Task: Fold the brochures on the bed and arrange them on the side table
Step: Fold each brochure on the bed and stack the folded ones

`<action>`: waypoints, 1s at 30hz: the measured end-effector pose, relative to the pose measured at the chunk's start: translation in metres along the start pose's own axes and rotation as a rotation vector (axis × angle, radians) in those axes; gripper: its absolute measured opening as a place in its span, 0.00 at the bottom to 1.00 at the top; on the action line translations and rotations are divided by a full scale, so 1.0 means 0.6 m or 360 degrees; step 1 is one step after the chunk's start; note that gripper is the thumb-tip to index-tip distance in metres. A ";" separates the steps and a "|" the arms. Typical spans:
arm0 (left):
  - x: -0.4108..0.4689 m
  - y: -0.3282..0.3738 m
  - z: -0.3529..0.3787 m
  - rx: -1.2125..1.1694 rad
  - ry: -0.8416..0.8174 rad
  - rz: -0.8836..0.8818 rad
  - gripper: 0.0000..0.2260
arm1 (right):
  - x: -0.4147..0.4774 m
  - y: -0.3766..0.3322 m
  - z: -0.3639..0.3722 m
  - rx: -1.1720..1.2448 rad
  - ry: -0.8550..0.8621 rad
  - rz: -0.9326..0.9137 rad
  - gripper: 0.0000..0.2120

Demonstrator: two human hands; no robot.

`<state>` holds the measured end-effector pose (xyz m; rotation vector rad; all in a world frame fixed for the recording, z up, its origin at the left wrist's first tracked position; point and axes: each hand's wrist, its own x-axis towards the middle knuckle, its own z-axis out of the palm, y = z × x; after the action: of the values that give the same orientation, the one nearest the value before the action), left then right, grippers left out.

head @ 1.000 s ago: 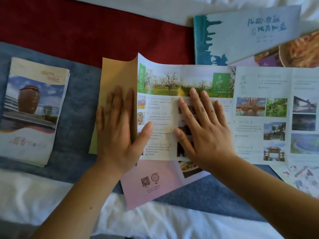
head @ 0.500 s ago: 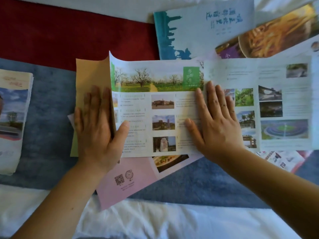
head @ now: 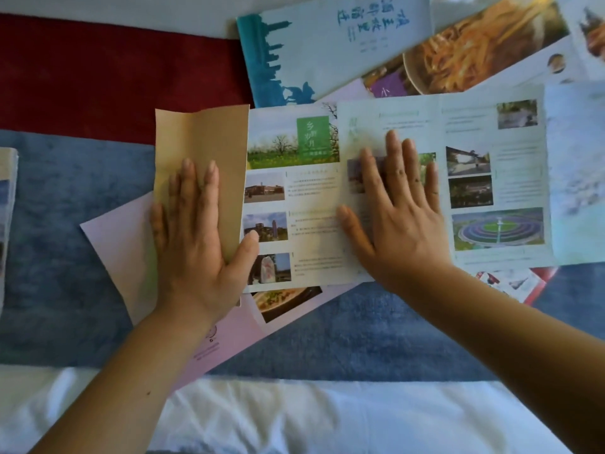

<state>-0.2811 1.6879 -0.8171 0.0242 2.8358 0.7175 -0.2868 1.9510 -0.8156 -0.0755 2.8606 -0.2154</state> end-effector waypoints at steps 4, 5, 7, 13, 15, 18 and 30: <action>0.002 0.004 0.003 0.0003 0.0009 0.0004 0.40 | -0.001 0.042 0.003 -0.0011 0.0020 0.0092 0.37; 0.003 0.007 0.004 0.0002 0.0005 0.0010 0.39 | -0.001 0.045 0.007 -0.0002 0.0029 0.0084 0.37; 0.004 0.015 0.006 0.0001 0.0004 0.0030 0.39 | 0.000 0.043 0.015 0.0002 0.0053 0.0087 0.37; 0.003 0.044 0.017 -0.0064 0.0019 -0.0017 0.39 | 0.003 0.029 0.022 0.0004 0.0068 0.0091 0.37; 0.003 0.056 0.021 -0.0061 0.0030 -0.0047 0.38 | 0.003 0.029 0.024 -0.0001 0.0068 0.0087 0.37; 0.005 0.073 0.023 -0.0074 0.0024 -0.0114 0.38 | 0.003 0.031 0.025 0.0004 0.0090 0.0082 0.37; 0.011 0.132 0.045 0.0185 0.0032 -0.0214 0.41 | 0.002 0.032 0.027 0.0025 0.0134 0.0077 0.37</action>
<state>-0.2846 1.7709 -0.8039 -0.1547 2.8615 0.5277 -0.2844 1.9679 -0.8342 0.0056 2.9403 -0.2365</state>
